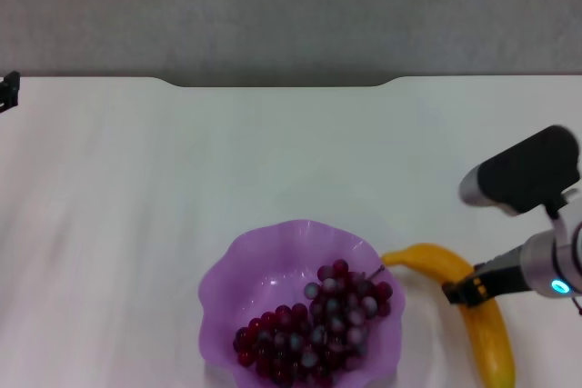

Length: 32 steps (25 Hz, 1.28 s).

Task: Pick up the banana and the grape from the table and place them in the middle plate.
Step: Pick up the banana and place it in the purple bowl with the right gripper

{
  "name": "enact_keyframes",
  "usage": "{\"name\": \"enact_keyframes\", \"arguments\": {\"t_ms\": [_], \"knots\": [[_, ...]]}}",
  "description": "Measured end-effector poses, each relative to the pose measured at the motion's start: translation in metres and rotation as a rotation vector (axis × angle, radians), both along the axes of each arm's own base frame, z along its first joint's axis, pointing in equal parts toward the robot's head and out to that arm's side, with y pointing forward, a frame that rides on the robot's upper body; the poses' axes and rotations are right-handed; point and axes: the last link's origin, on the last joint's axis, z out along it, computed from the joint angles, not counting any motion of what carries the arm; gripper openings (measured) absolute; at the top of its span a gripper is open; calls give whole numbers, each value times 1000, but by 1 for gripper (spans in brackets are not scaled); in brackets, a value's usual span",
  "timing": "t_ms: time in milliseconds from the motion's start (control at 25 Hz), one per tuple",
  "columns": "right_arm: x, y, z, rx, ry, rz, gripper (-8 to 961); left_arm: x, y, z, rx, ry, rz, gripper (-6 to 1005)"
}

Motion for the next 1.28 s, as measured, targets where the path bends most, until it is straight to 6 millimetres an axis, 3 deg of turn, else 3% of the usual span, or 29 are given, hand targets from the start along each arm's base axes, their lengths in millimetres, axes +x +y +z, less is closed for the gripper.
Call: {"name": "enact_keyframes", "arguments": {"t_ms": [360, 560, 1280], "knots": [[-20, 0, 43, 119, 37, 56, 512, 1, -6, 6, 15, -1, 0, 857], [-32, -5, 56, 115, -3, 103, 512, 2, -6, 6, 15, -5, -2, 856], [-94, -12, 18, -79, -49, 341, 511, 13, -3, 8, 13, 4, -37, 856]]}}
